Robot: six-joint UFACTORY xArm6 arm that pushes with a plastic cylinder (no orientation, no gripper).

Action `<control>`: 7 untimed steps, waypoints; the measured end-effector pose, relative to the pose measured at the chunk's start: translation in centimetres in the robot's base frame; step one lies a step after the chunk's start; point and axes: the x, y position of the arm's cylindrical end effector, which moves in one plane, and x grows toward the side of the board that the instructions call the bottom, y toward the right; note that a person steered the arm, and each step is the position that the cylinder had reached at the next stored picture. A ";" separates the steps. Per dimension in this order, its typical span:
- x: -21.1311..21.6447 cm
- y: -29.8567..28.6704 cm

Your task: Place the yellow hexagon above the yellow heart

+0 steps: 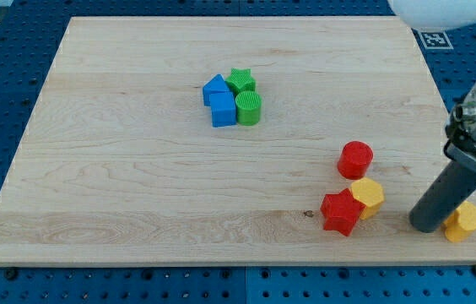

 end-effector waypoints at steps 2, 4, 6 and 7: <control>0.0 -1.7; 0.0 -4.9; -1.4 -5.7; -2.1 -5.8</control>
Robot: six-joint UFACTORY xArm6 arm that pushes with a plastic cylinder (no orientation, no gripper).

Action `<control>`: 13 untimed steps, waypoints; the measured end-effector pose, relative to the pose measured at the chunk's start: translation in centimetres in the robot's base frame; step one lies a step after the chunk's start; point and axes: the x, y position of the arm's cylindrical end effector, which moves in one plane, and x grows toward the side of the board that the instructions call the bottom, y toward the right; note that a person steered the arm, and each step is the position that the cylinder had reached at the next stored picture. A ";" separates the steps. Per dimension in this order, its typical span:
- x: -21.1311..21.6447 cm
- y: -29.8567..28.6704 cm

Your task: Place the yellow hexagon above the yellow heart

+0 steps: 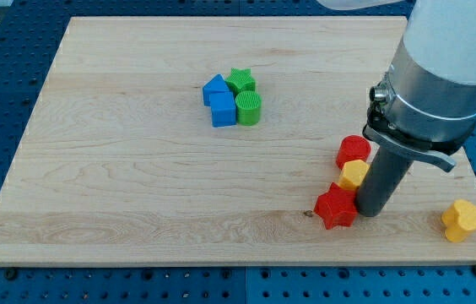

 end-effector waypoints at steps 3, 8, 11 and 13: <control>-2.3 -5.1; -5.1 -6.7; -5.1 -0.7; -3.5 2.0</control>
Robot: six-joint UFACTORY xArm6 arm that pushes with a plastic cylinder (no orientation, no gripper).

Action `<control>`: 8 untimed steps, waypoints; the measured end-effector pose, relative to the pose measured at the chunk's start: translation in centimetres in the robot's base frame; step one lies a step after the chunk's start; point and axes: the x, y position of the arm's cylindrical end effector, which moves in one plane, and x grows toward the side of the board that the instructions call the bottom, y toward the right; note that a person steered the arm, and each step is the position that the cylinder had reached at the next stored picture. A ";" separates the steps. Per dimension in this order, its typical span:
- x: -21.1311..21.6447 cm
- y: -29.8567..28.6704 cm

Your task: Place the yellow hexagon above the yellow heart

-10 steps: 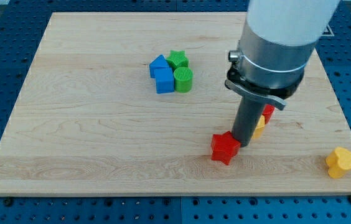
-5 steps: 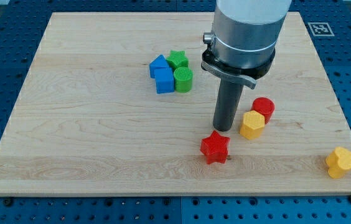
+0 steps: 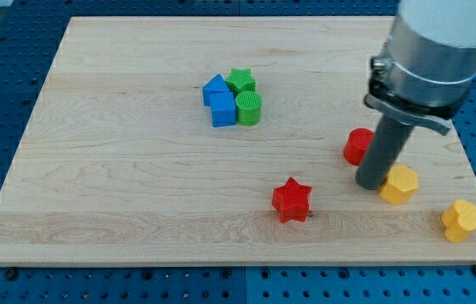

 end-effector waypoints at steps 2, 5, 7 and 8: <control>0.0 2.3; 0.0 4.8; 0.3 5.0; 0.3 5.7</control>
